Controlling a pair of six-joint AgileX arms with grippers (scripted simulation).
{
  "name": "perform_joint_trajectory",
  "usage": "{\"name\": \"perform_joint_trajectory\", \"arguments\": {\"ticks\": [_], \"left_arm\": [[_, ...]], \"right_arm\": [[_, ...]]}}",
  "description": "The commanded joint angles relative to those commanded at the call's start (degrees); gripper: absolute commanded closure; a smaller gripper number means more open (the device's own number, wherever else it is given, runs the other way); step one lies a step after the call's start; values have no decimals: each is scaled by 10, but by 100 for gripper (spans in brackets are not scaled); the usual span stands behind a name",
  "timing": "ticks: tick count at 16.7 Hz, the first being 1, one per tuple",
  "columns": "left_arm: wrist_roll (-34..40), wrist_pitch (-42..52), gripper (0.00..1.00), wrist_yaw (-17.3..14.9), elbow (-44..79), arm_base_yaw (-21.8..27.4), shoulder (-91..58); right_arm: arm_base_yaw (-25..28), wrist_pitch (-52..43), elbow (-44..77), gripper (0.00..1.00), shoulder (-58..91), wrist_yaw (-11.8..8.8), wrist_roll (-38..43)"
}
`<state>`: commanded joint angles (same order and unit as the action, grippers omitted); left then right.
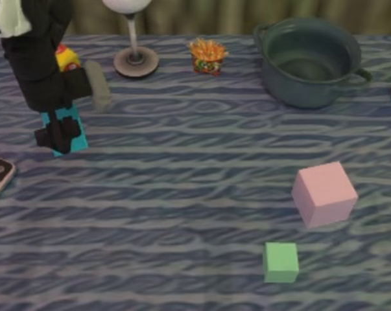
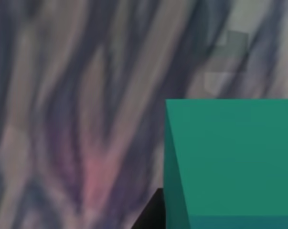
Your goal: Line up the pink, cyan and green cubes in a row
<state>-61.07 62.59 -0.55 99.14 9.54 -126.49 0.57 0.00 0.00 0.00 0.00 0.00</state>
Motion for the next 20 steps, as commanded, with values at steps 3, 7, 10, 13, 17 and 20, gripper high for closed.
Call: {"name": "perform_joint_trajectory", "arguments": {"ticks": [3,7,10,13,17,20], "left_arm": [[11,0,100,0,-4,21,5],[65,-1,100,-1,-29,121,27],[120,-2,100,-2,-58,230,51],[172,-3,100,-4,-85,337,75],[219,-8,100,-3,-108,415,101],[222,-8,100,-3,-110,419,103]], "right_arm": [[0,0,0,0,0,0,0],[0,0,0,0,0,0,0],[0,0,0,0,0,0,0],[0,0,0,0,0,0,0],[0,0,0,0,0,0,0],[0,0,0,0,0,0,0]]}}
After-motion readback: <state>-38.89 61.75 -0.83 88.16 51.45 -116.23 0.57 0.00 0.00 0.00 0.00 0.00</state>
